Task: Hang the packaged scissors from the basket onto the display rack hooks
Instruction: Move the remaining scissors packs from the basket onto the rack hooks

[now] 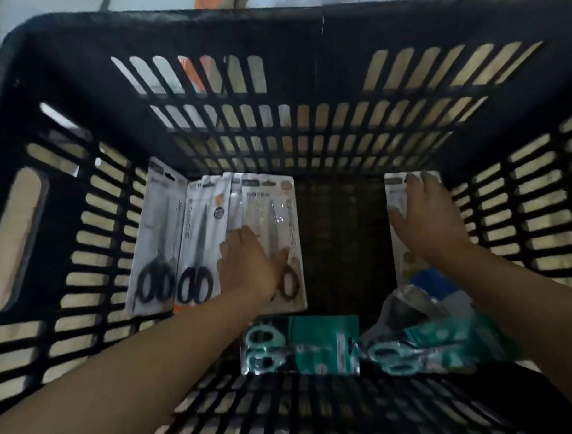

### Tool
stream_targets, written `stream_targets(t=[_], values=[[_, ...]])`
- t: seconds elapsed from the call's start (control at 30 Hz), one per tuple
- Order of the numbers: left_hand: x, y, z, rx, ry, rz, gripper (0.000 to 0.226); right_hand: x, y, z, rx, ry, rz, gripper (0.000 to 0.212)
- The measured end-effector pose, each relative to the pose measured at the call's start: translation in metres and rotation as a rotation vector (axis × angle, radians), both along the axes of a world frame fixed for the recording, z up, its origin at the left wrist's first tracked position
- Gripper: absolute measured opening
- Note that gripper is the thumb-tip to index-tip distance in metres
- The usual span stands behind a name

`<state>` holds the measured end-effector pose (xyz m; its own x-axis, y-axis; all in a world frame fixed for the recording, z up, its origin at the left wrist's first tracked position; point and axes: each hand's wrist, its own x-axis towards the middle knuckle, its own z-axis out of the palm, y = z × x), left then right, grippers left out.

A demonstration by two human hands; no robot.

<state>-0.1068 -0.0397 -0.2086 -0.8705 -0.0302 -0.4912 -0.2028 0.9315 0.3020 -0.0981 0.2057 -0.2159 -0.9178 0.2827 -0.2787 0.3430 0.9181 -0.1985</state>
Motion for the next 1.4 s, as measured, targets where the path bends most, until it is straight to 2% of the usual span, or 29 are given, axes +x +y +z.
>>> stream_targets(t=[0.1,0.23,0.47,0.83,0.97,1.07,1.17,1.3,1.4], values=[[-0.006,0.006,-0.009,-0.103,0.064,-0.024,0.076,-0.005,0.002,-0.013,-0.029,0.043,-0.070,0.062],[-0.007,0.012,-0.017,-0.190,0.050,-0.030,0.095,0.005,0.007,-0.030,-0.022,-0.033,-0.185,0.075],[-0.017,0.010,-0.013,-0.136,-0.006,0.060,0.093,0.001,-0.001,-0.023,-0.108,-0.173,-0.280,0.086],[-0.024,0.012,-0.007,-0.039,-0.044,0.067,0.092,-0.002,-0.022,-0.014,-0.227,-0.131,-0.246,0.080],[-0.032,0.011,-0.006,0.039,-0.062,0.153,0.093,-0.011,-0.021,-0.009,-0.280,-0.181,-0.330,0.064],[-0.039,0.009,-0.008,0.253,-0.051,0.318,0.081,-0.019,-0.014,-0.007,-0.322,-0.273,-0.289,0.035],[-0.043,0.009,-0.006,0.400,-0.085,0.385,0.054,-0.021,-0.010,-0.001,-0.411,-0.356,-0.265,0.040],[-0.047,0.011,-0.002,0.461,-0.094,0.376,0.025,-0.017,-0.013,0.007,-0.523,-0.410,-0.224,0.037],[-0.046,0.012,0.003,0.477,-0.118,0.368,0.020,-0.017,-0.017,0.013,-0.528,-0.445,-0.143,0.037]])
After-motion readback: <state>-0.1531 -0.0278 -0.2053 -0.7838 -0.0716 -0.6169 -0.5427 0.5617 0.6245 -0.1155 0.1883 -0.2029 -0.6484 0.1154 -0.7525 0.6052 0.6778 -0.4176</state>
